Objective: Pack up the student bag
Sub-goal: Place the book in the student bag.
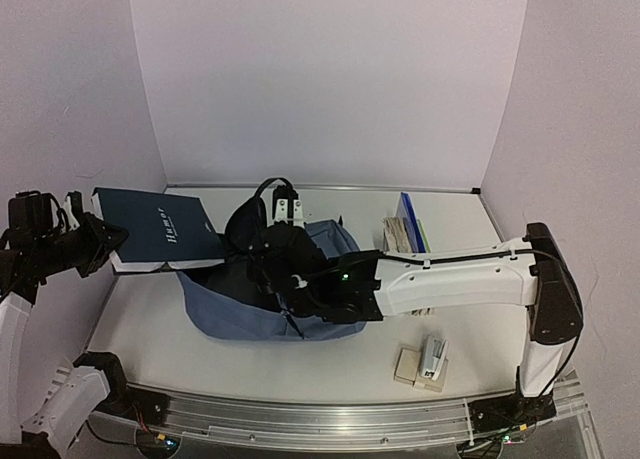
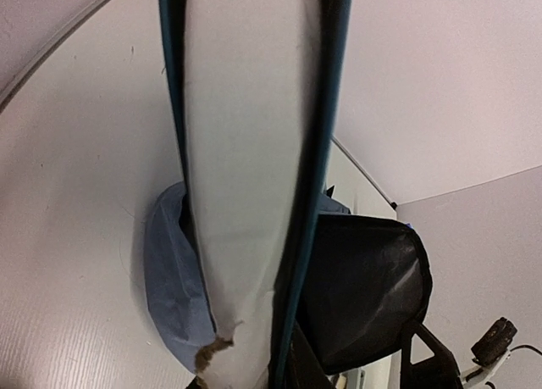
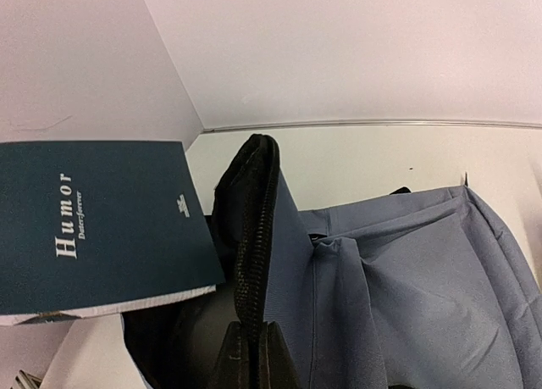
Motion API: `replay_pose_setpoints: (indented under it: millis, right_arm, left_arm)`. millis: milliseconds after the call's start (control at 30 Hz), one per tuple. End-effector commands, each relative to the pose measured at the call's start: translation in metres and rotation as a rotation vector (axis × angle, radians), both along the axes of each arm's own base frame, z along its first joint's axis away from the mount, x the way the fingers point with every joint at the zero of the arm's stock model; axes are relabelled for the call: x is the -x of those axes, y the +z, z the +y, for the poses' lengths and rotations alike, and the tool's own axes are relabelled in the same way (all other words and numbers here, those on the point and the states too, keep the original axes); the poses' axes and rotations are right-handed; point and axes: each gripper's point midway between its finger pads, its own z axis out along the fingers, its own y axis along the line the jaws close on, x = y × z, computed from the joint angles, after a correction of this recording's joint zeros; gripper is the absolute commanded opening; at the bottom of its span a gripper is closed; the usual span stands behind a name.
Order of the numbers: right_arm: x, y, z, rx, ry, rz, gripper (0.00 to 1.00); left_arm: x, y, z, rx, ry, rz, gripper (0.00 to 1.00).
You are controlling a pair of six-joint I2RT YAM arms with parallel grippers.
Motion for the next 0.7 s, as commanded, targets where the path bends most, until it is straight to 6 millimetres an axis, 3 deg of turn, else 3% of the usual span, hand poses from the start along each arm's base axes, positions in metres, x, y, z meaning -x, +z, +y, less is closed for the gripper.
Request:
replay_pose_setpoints:
  millis: [0,233,667]
  right_arm:
    - [-0.008,0.048,-0.007,-0.163,-0.079,-0.049,0.00]
    - [-0.001,0.064,0.009,-0.243,0.021,-0.076,0.00]
    - [-0.005,0.105,0.010,-0.322,-0.006,-0.185,0.00]
  left_arm:
    - [0.006,-0.012,-0.018,0.101,-0.076,0.048,0.00]
    - [0.000,-0.032,-0.047,0.360,-0.191,0.062,0.00]
    - [0.011,-0.083,-0.065,0.491,-0.270,0.278,0.00]
